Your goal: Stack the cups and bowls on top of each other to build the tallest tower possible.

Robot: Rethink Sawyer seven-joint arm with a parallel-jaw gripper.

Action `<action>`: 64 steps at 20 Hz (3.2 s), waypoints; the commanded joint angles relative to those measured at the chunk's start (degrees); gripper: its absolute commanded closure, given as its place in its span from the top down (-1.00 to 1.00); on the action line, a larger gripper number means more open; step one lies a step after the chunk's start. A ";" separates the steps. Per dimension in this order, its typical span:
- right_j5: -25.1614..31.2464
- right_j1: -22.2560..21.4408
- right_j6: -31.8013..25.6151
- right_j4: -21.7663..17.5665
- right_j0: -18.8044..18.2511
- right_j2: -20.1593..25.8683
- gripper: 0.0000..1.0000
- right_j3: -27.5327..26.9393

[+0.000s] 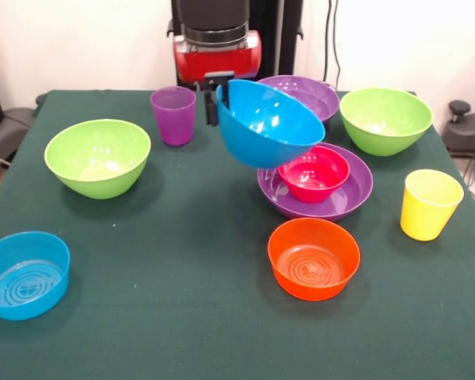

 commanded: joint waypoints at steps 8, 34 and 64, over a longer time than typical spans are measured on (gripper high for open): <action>2.02 -10.86 16.31 1.46 10.77 -4.41 -1.00 7.31; 0.58 4.30 15.36 2.30 10.71 -1.33 -1.00 -8.03; -2.93 2.08 16.71 2.10 13.65 -4.83 -1.00 -3.56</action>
